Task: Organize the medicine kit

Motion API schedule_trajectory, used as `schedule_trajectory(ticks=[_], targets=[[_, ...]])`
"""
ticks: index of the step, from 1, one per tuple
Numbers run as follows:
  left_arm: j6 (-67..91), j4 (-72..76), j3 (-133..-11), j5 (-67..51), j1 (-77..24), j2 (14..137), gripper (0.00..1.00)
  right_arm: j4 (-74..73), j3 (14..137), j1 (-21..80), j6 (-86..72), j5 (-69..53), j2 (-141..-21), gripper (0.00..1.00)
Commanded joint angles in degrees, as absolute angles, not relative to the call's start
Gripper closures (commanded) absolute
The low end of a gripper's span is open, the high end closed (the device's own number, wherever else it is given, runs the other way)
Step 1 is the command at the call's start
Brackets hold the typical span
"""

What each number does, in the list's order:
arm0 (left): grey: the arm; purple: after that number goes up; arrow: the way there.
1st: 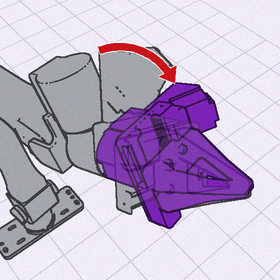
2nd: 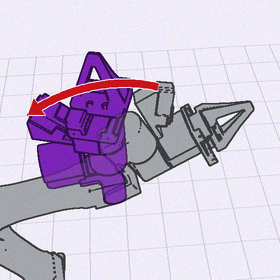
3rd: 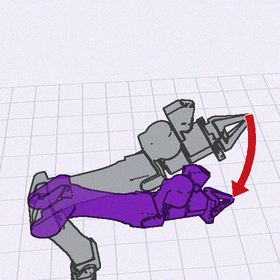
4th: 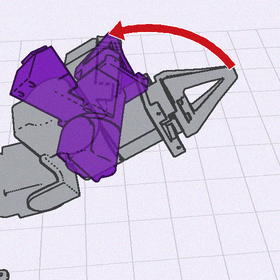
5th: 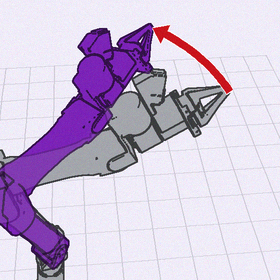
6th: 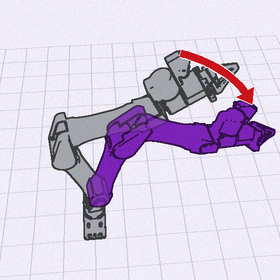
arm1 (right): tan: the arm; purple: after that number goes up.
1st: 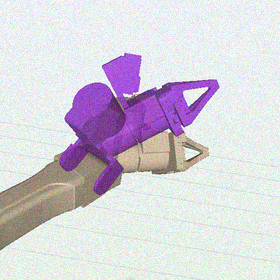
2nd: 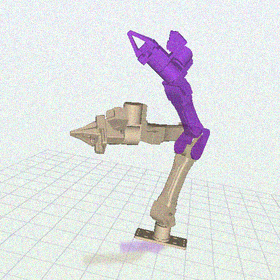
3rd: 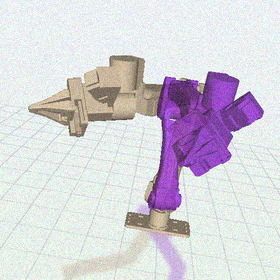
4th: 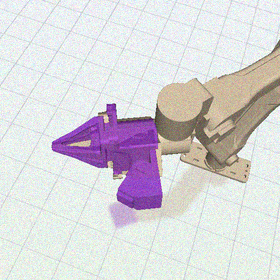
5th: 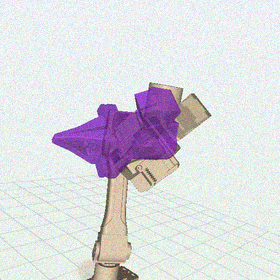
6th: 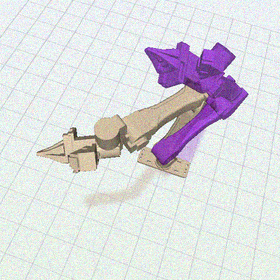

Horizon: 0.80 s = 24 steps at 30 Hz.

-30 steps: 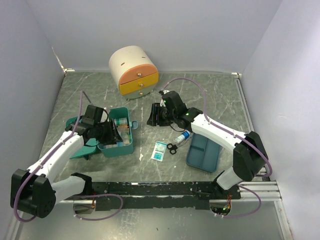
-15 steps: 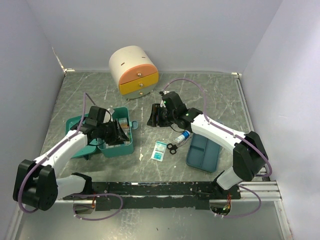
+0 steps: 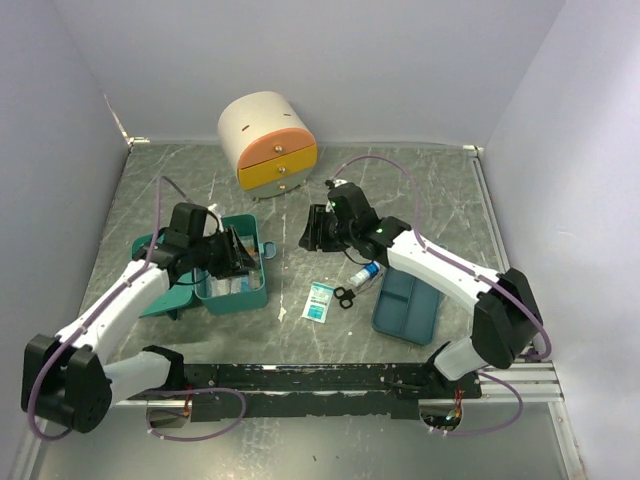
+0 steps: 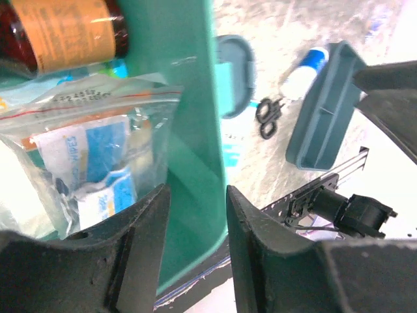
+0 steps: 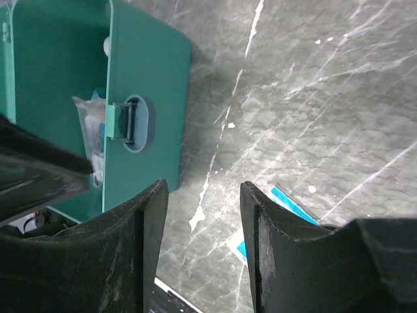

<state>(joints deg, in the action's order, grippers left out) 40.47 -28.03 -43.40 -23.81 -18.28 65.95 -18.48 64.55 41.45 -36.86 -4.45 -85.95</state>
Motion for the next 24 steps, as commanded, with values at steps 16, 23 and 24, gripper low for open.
schedule_trajectory(ticks=[16,23,24], targets=[[27.7,-34.58,-57.51,-8.99,-18.59,43.02,0.37,-40.71,59.59,37.63,-59.19,21.2,-76.12,0.53],[27.04,-33.76,-57.35,-5.85,-18.63,35.24,0.21,-44.88,55.57,35.89,-66.44,22.84,-76.95,0.54],[27.32,-33.94,-57.32,-5.43,-18.63,34.65,0.15,-44.55,55.37,35.6,-66.93,22.48,-77.51,0.53]])
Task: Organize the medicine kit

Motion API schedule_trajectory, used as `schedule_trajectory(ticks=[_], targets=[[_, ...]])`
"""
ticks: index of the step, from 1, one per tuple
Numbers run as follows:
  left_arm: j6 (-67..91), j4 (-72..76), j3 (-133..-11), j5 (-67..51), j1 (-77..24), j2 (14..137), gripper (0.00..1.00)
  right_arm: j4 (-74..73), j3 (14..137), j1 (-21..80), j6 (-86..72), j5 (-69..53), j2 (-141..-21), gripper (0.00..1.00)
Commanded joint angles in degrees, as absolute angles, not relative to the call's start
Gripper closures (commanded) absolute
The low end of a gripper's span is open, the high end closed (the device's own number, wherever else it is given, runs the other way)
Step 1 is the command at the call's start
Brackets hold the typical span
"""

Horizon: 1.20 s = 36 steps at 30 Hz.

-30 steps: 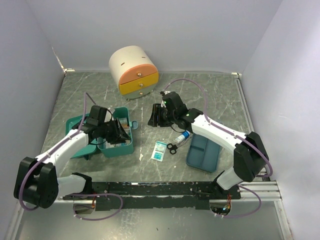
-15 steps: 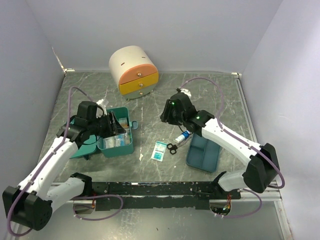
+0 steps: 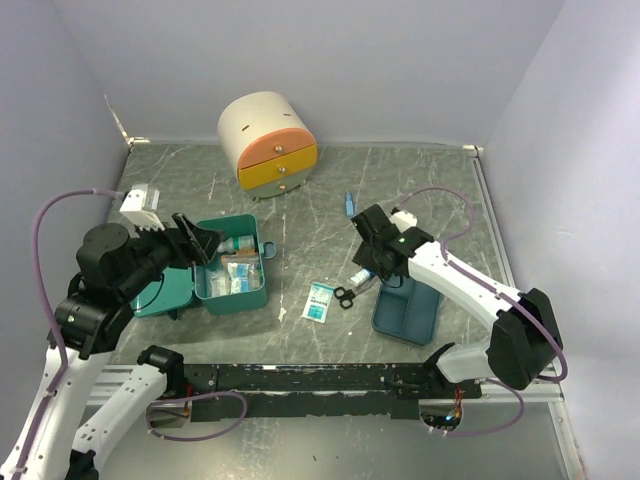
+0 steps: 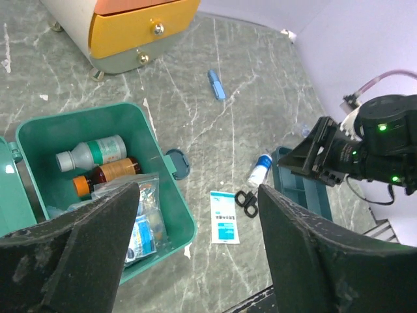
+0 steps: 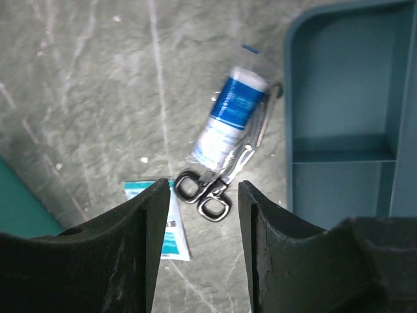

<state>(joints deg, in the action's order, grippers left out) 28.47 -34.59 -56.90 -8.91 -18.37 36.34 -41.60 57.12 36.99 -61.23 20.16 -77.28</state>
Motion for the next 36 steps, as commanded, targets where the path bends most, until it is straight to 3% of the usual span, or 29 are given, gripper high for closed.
schedule_trajectory(ticks=[1,21,36], targets=[[27.63,-34.26,-57.23,-5.23,-18.63,34.07,0.13,-43.6,54.99,35.54,-67.18,21.99,-77.98,0.53],[31.4,-34.04,-56.43,-7.07,-18.63,31.92,0.11,-38.98,53.78,33.97,-71.62,21.89,-88.46,0.49],[31.17,-33.84,-56.51,-7.86,-18.64,33.89,0.13,-30.11,54.87,32.56,-61.32,19.73,-93.82,0.66]])
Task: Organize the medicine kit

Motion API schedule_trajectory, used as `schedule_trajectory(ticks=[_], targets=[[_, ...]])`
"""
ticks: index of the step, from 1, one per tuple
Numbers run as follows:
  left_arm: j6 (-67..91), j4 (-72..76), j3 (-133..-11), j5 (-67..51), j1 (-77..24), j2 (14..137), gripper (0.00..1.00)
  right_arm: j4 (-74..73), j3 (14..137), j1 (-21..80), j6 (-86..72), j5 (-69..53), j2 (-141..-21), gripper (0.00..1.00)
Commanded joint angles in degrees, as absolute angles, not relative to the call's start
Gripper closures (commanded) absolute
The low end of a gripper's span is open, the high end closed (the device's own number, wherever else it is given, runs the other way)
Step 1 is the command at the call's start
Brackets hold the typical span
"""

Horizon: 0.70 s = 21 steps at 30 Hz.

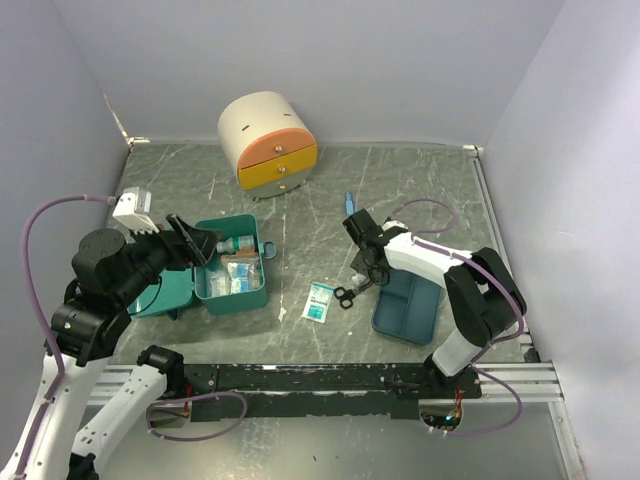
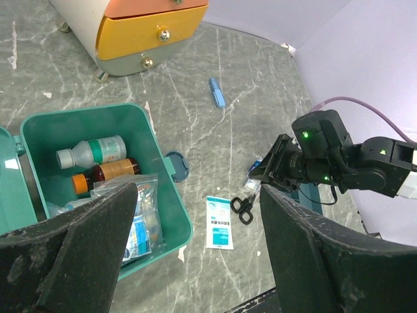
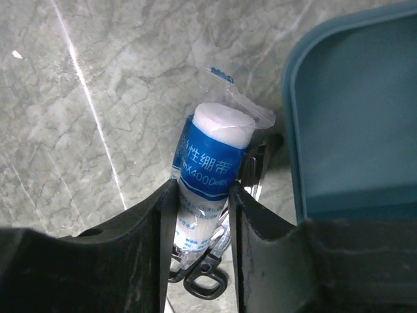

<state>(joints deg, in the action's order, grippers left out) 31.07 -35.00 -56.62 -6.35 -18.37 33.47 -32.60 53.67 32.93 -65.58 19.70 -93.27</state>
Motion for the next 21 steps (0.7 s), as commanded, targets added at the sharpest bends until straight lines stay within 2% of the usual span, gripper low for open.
schedule_trajectory(ticks=[1,4,10,14,16,21], targets=[[31.34,-33.53,-56.33,-8.38,-18.63,34.06,0.13,-29.51,55.07,32.52,-60.16,19.43,-93.44,0.69],[31.99,-32.82,-55.77,-10.33,-18.63,35.1,0.14,-27.54,55.24,32.55,-56.49,17.81,-91.32,0.76],[35.27,-31.44,-54.53,-14.47,-18.63,38.25,0.14,-22.82,55.87,32.62,-46.58,10.1,-83.5,0.77],[40.4,-25.13,-51.57,-22.14,-18.63,40.49,0.15,-14.87,56.36,32.73,-40.14,-2.41,-77.74,0.77],[43.59,-19.57,-49.1,-26.91,-18.63,41.42,0.2,-9.02,56.07,32.89,-38.99,-9.93,-75.37,0.76],[50.34,-10.51,-45.4,-32.41,-18.63,44.02,0.22,1.72,57.88,35.39,-37.96,-24.64,-75.03,0.75]])
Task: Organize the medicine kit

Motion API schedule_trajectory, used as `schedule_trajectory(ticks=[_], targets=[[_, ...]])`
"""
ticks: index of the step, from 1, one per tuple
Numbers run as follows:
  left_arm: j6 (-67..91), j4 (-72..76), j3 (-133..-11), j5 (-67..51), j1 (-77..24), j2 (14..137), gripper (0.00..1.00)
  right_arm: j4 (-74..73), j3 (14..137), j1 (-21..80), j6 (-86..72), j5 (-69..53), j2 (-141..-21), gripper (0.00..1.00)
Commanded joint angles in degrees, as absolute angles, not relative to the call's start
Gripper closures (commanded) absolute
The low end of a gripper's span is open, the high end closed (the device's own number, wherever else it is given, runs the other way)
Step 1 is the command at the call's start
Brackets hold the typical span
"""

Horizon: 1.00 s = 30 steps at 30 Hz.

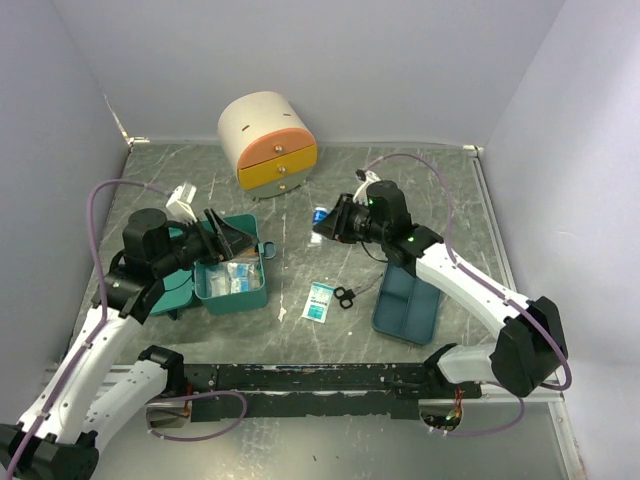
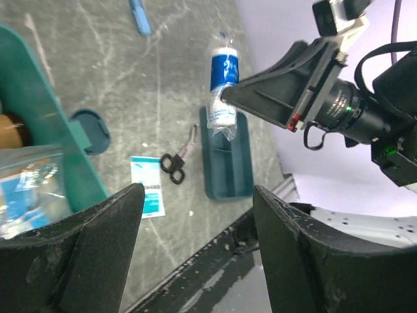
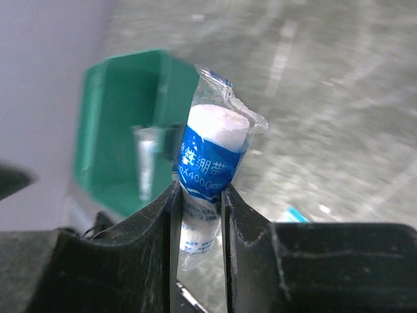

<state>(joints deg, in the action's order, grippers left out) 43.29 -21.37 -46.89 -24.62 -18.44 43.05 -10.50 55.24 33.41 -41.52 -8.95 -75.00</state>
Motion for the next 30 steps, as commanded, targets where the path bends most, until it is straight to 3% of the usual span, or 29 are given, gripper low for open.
schedule_trajectory(ticks=[1,4,13,20,27,30], targets=[[51.46,-9.36,-45.19,-32.69,-18.63,44.27,0.21,3.2,58.9,36.21,-37.79,-26.24,-75.49,0.75],[55.76,-4.59,-44.2,-33.53,-18.63,44.75,0.17,7.33,60.35,38.52,-38.13,-30.71,-77.41,0.75],[66.41,7.1,-36.61,-33.84,-18.59,43.53,0.19,15.76,64.82,43.95,-40.68,-38.45,-82.88,0.76],[67.09,5.66,-35.73,-30.45,-18.65,41.51,0.34,17.49,64.19,45.17,-41.0,-40.63,-83.7,0.76],[69.31,10.07,-34.35,-30.03,-18.69,40.99,0.33,17.39,62.83,45.4,-40.86,-41.67,-83.74,0.76],[68.92,9.7,-34.14,-29.97,-18.63,40.96,0.44,18.01,62.65,45.43,-41.18,-41.73,-83.82,0.75]])
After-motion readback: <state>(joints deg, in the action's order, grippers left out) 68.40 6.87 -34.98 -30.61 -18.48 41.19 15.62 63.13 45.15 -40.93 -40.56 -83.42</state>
